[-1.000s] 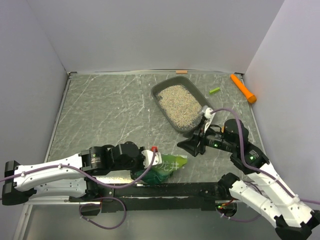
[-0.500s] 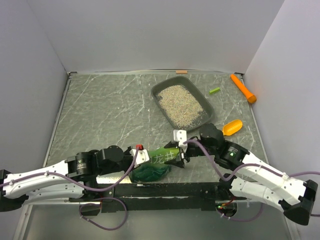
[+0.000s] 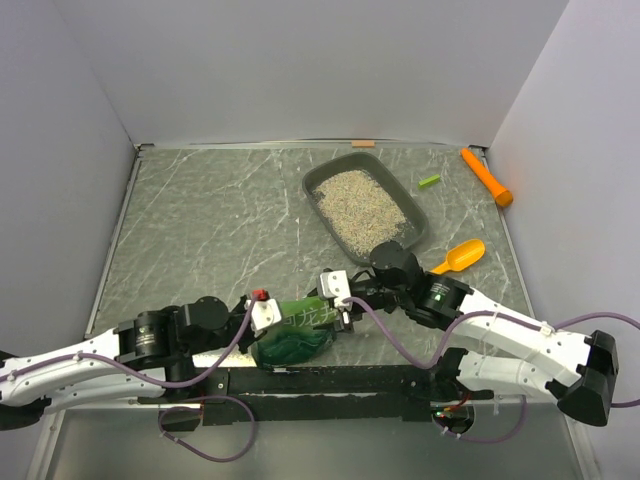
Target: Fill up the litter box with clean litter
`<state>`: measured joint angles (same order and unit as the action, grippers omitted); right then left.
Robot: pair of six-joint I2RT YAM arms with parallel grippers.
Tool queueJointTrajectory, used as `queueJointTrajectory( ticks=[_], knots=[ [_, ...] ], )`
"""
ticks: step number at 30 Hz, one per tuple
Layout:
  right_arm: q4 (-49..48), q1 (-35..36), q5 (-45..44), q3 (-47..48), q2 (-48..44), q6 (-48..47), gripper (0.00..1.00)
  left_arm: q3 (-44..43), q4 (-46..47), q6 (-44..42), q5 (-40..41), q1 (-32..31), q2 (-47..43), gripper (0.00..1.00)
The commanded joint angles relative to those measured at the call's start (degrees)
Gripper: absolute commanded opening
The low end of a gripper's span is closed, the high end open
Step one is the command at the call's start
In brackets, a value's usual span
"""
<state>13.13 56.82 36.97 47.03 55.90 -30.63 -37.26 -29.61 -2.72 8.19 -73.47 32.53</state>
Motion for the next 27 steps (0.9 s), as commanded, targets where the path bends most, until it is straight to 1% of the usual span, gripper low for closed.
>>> queueJointTrajectory(
  ticks=[1, 8, 13, 27],
  knots=[
    [-3.80, 1.01, 2.14, 0.01, 0.26, -1.19, 0.70, -1.59, 6.40, 1.05, 2.45, 0.26, -3.88, 0.01],
    [-7.50, 1.02, 1.96, -1.76, 2.02, -0.22, 0.70, -1.86, 6.23, 1.31, 1.92, 0.26, -3.09, 0.01],
    [-6.27, 1.10, 3.28, -0.44, 4.74, -0.74, 0.69, -1.86, 6.23, 1.49, 2.18, 0.26, -3.62, 0.01],
    [-6.88, 1.10, 1.53, -5.71, 4.83, 1.71, 0.67, -1.94, 6.23, 1.84, 3.33, 0.44, -5.20, 0.01]
  ],
)
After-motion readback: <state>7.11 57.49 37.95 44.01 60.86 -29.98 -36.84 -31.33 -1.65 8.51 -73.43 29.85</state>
